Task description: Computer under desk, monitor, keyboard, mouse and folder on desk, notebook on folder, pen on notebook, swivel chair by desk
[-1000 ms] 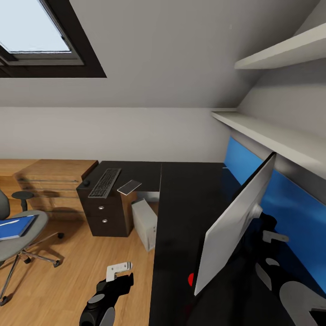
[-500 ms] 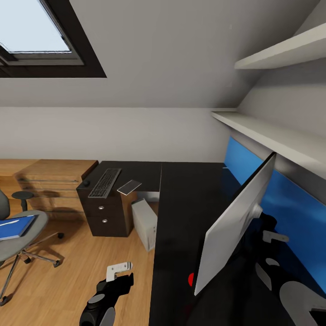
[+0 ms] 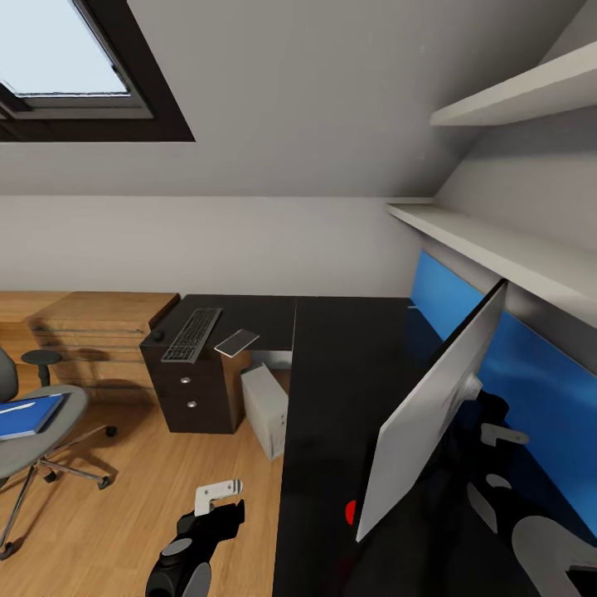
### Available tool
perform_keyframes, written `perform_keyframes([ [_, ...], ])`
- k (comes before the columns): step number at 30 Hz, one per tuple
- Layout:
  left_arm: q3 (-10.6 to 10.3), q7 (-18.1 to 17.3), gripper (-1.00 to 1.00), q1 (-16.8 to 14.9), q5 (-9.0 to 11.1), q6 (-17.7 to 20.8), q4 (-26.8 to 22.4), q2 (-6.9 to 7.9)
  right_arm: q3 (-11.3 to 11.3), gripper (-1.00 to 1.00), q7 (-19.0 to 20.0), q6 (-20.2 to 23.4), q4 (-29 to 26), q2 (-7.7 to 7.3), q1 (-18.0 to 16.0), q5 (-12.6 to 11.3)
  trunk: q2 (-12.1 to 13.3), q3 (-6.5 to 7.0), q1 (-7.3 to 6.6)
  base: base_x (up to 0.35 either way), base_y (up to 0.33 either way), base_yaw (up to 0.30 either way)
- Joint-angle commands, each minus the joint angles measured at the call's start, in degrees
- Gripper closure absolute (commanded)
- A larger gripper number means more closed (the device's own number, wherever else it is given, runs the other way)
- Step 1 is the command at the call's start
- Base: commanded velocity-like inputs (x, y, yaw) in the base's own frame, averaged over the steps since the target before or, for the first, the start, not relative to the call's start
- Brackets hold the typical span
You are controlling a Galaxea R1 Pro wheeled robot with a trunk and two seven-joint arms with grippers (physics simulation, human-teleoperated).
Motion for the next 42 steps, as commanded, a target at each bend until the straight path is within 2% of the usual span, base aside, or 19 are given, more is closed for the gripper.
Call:
perform_keyframes([
  [1, -0.07, 0.57, -1.00, -0.05, 0.60, 0.11, -0.07, 0.01, -0.05, -1.00, 0.16, -0.28, 0.04, 0.00, -0.05, -0.40, -0.09, -0.10, 0.02, 0.000, 0.000, 0.000],
  [23, -0.08, 0.57, -1.00, -0.05, 0.60, 0.11, -0.07, 0.03, -0.04, -1.00, 0.16, -0.28, 0.04, 0.00, -0.05, -0.40, -0.09, -0.10, 0.02, -0.002, 0.000, 0.000],
  [34, 0.00, 0.57, -1.00, -0.05, 0.69, 0.11, -0.07, 0.07, -0.04, -1.00, 0.16, -0.28, 0.04, 0.00, -0.05, -0.42, -0.09, -0.10, 0.02, -0.098, 0.003, 0.000],
  [42, 0.00, 0.57, -1.00, -0.05, 0.69, 0.11, -0.07, 0.10, -0.04, -1.00, 0.16, -0.28, 0.04, 0.00, -0.05, -0.42, -0.09, -0.10, 0.02, -0.196, 0.127, 0.000],
])
